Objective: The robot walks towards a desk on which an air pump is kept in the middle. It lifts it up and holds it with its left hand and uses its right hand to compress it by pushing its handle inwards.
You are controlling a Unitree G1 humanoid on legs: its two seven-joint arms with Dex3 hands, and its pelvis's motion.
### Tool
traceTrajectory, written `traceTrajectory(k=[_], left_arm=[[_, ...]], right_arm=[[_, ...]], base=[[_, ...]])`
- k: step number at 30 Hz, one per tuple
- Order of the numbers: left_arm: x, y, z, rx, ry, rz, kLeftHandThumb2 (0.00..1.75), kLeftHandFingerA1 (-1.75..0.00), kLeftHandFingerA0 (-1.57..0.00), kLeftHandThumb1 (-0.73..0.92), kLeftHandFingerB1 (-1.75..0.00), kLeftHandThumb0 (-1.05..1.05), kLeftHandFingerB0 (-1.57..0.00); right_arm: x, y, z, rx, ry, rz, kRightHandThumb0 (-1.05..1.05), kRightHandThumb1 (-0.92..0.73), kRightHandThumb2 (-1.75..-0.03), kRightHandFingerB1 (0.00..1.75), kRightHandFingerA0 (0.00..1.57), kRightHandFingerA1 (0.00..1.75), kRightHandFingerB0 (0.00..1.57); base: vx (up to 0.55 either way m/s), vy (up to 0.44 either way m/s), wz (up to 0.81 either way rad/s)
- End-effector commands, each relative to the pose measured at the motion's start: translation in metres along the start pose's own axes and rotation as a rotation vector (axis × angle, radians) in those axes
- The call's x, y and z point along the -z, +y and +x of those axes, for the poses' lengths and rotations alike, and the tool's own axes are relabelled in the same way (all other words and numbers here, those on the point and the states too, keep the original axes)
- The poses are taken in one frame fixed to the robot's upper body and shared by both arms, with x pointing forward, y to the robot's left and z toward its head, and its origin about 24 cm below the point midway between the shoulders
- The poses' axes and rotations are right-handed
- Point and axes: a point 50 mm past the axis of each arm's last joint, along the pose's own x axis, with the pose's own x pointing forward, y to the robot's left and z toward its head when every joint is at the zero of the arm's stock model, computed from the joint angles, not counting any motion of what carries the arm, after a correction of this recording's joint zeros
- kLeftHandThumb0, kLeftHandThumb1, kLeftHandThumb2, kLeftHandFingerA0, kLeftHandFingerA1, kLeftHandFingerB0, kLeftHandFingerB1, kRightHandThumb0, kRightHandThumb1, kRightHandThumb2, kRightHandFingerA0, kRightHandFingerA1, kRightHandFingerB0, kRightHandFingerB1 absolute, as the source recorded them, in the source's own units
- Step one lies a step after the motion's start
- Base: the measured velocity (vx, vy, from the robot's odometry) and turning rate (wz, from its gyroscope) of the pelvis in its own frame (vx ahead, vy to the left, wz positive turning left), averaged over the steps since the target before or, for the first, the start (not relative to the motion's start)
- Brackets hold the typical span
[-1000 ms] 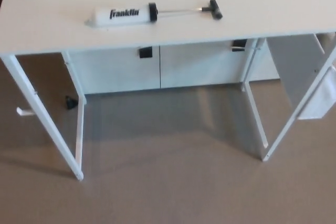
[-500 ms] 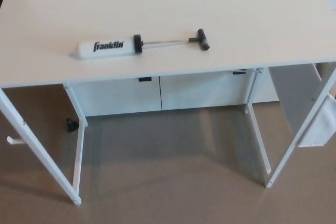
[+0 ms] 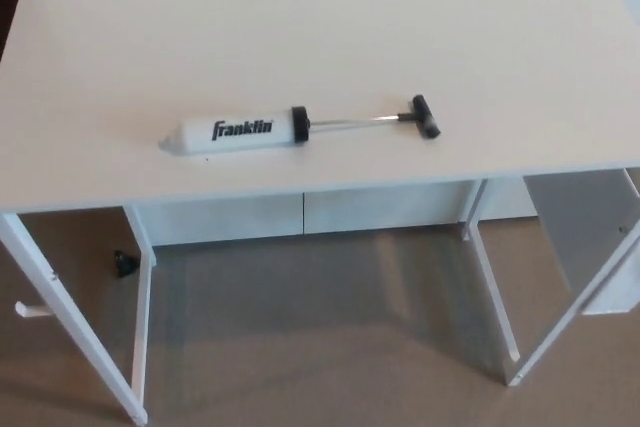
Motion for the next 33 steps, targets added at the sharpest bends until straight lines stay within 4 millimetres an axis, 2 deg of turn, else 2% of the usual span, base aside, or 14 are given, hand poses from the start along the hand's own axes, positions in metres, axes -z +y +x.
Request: traceTrajectory(k=[1, 14, 15, 16, 17, 25, 26, 28, 30, 31, 33], left_arm=[[0.0003, -0.001, 0.0004, -0.005, 0.015, 0.003, 0.62, -0.47, -0.41, 0.7, -0.4, 0.14, -0.39], [-0.0012, -0.0037, 0.0027, -0.01, 0.009, -0.005, 0.62, -0.5, -0.46, 0.68, -0.41, 0.16, -0.42], [-0.0012, -0.0036, 0.0031, -0.009, 0.01, -0.002, 0.63, -0.5, -0.45, 0.68, -0.41, 0.14, -0.41], [-0.0011, -0.0035, 0.0035, -0.009, 0.012, 0.0, 0.63, -0.5, -0.45, 0.68, -0.41, 0.14, -0.41], [-0.0012, -0.0036, 0.0034, -0.009, 0.012, 0.0, 0.62, -0.5, -0.46, 0.66, -0.41, 0.15, -0.42], [-0.0011, -0.0036, 0.0042, 0.0, 0.018, -0.003, 0.62, -0.51, -0.47, 0.67, -0.41, 0.15, -0.42], [-0.0012, -0.0046, 0.0035, 0.002, 0.018, -0.001, 0.63, -0.5, -0.45, 0.67, -0.41, 0.15, -0.4], [-0.0014, -0.0061, 0.0023, 0.001, 0.019, 0.003, 0.63, -0.5, -0.45, 0.67, -0.41, 0.15, -0.4], [-0.0011, -0.0058, 0.0025, 0.002, 0.02, 0.007, 0.62, -0.49, -0.44, 0.67, -0.4, 0.15, -0.4], [-0.0014, -0.006, 0.003, 0.0, 0.022, 0.006, 0.62, -0.5, -0.45, 0.67, -0.4, 0.15, -0.41], [-0.0021, -0.0066, 0.0034, -0.003, 0.023, 0.003, 0.62, -0.5, -0.45, 0.67, -0.4, 0.15, -0.41]], right_arm=[[-0.0072, -0.0027, 0.0013, 0.0, -0.037, -0.028, -0.18, -0.51, -0.55, 0.4, 0.74, 0.51, 0.51], [-0.0087, 0.0001, 0.0017, -0.015, -0.05, -0.029, -0.18, -0.49, -0.54, 0.4, 0.76, 0.51, 0.5], [-0.0086, -0.0003, 0.002, -0.01, -0.047, -0.035, -0.26, -0.42, -0.61, 0.45, 0.75, 0.56, 0.47], [-0.0084, -0.0008, 0.0025, -0.003, -0.042, -0.04, -0.26, -0.42, -0.61, 0.45, 0.75, 0.56, 0.47], [-0.008, -0.0015, 0.003, -0.007, -0.042, -0.04, -0.23, -0.5, -0.56, 0.41, 0.74, 0.51, 0.48], [-0.0084, 0.0003, 0.0027, -0.011, -0.049, -0.023, -0.17, -0.51, -0.55, 0.41, 0.78, 0.52, 0.51], [-0.0088, 0.0004, 0.0024, -0.014, -0.048, -0.038, -0.27, -0.44, -0.63, 0.45, 0.72, 0.56, 0.47], [-0.0091, 0.0002, 0.0024, -0.015, -0.046, -0.061, -0.27, -0.44, -0.63, 0.45, 0.72, 0.56, 0.47], [-0.0086, -0.0008, 0.0034, -0.011, -0.045, -0.048, -0.24, -0.43, -0.61, 0.45, 0.72, 0.55, 0.5], [-0.0083, 0.0002, 0.0026, -0.012, -0.049, -0.042, -0.17, -0.49, -0.54, 0.41, 0.75, 0.51, 0.51], [-0.0082, 0.0018, 0.0011, -0.016, -0.054, -0.045, -0.17, -0.49, -0.54, 0.41, 0.75, 0.51, 0.51]], base=[[0.11, 0.032, 0.1], [0.12, -0.102, 0.08], [0.17, -0.127, -0.03], [0.12, -0.145, -0.01], [0.02, -0.085, -0.02], [0.01, 0.003, 0.06], [0.04, 0.102, 0.07], [0.16, 0.273, 0.13], [-0.02, 0.036, -0.03], [0.0, 0.0, 0.0], [0.0, 0.0, 0.0]])
